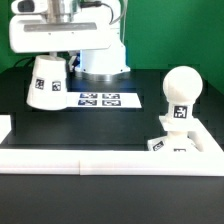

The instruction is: Assemble lamp

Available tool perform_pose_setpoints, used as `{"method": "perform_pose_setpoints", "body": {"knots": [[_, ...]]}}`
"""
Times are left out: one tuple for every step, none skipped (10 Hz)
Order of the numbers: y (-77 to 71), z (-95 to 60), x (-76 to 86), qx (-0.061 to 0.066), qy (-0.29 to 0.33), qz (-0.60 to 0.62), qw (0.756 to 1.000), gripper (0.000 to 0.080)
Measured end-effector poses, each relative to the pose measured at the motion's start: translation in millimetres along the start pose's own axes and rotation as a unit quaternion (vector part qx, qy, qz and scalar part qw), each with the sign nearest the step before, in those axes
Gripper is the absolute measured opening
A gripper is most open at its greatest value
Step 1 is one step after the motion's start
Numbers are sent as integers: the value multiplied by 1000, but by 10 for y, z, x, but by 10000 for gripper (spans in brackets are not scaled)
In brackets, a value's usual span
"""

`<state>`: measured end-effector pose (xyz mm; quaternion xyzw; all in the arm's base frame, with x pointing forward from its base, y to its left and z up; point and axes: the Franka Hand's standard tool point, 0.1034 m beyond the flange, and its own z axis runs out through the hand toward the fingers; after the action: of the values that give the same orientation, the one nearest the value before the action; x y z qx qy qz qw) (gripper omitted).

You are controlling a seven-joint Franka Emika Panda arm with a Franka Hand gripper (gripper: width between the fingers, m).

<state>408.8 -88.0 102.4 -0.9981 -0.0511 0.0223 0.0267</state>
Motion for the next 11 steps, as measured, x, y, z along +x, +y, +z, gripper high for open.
{"method": "perform_pose_setpoints", "body": {"knots": [[-113, -83, 107, 10, -6, -5, 1000, 44], [-234, -198, 276, 29, -7, -1, 1000, 44], [-316, -309, 466, 29, -1, -6, 1000, 44], [-411, -406, 619, 32, -1, -2, 999, 44], [-491, -508, 745, 33, 0, 10, 999, 44], [-524, -552, 806, 33, 5, 10, 999, 45], [-497, -507, 756, 33, 1, 11, 999, 45], [-494, -499, 748, 33, 0, 11, 999, 45], [-496, -498, 747, 33, 0, 11, 999, 45], [-496, -496, 747, 33, 0, 11, 999, 45], [-498, -495, 747, 33, 0, 11, 999, 45]]}}
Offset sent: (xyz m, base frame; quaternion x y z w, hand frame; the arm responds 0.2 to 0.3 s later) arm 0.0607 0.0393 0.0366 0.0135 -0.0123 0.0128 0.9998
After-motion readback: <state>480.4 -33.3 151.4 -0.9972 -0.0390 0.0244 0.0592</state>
